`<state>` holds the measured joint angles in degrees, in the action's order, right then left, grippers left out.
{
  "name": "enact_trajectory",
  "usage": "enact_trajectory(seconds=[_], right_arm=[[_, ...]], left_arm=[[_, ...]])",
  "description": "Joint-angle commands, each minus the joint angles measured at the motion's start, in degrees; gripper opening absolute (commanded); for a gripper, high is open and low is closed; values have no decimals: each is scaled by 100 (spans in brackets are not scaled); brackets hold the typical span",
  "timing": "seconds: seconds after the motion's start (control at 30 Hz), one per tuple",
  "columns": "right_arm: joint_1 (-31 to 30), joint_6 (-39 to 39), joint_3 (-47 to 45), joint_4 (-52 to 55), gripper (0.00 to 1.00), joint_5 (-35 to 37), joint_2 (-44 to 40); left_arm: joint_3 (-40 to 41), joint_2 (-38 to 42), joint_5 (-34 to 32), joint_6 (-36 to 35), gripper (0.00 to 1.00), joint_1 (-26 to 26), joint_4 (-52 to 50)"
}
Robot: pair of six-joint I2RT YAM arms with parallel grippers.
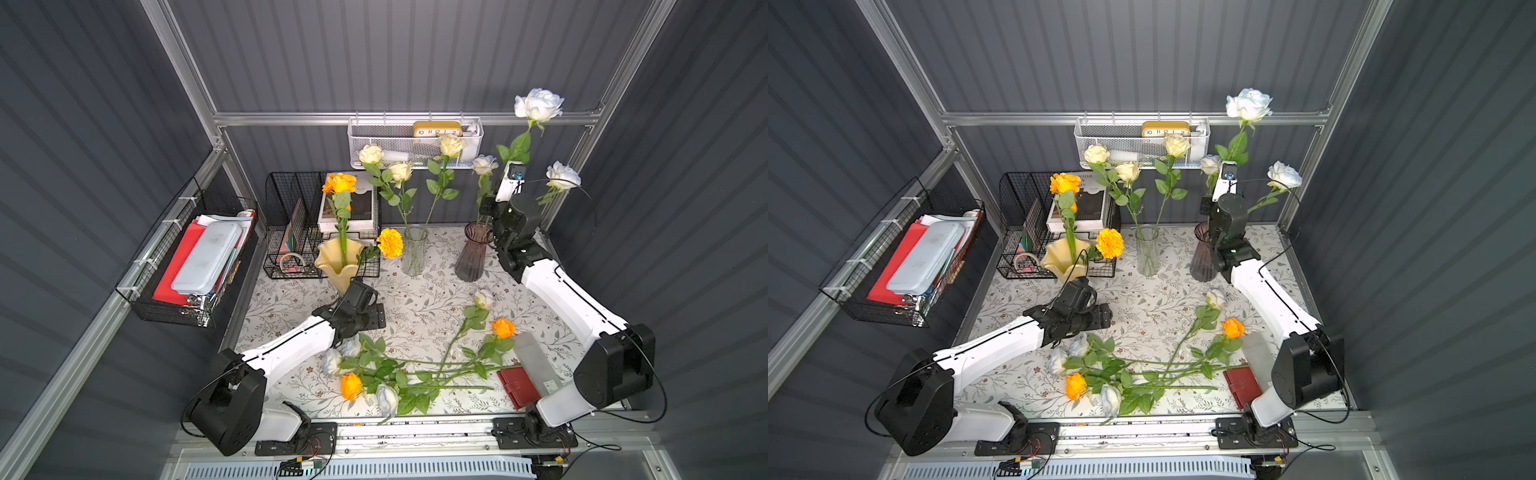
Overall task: Arrange the flowers in different vases according to their colors
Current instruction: Insert the flower into the vase.
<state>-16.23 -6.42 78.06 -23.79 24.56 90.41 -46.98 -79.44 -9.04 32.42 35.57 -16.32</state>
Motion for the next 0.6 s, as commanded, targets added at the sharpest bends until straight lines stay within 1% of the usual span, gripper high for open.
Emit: enact_trajectory(seconds=[0.0, 0.07, 0.1, 0.13, 0.2, 0.3, 0.4, 0.47, 0.57], right_arm=[[65, 167, -410, -696, 1, -130, 133], [67, 189, -670, -1017, 22, -212, 179], [69, 190, -729, -1058, 30, -278, 160], [66, 217, -759, -1030, 36, -368, 120], [67, 282, -798, -898, 41, -415, -6], [67, 276, -962, -778, 52, -462, -283], [59, 380, -1139, -421, 57, -572, -715], [51, 573, -1199, 211, 58, -730, -1098], [37, 1038, -1247, 1514, 59, -1359, -1640]], left_arm=[[-10, 113, -55, -69, 87, -29, -43], [15, 212, -68, -66, 87, -25, -30], [27, 252, -80, -54, 88, -24, -33], [40, 303, -81, -60, 88, -24, -30], [54, 341, -88, -56, 88, -24, -13], [49, 324, -86, -50, 88, -24, -13], [60, 348, -99, -47, 88, -31, 10], [75, 400, -91, -50, 88, -29, 23], [84, 435, -78, -51, 88, -24, 32]])
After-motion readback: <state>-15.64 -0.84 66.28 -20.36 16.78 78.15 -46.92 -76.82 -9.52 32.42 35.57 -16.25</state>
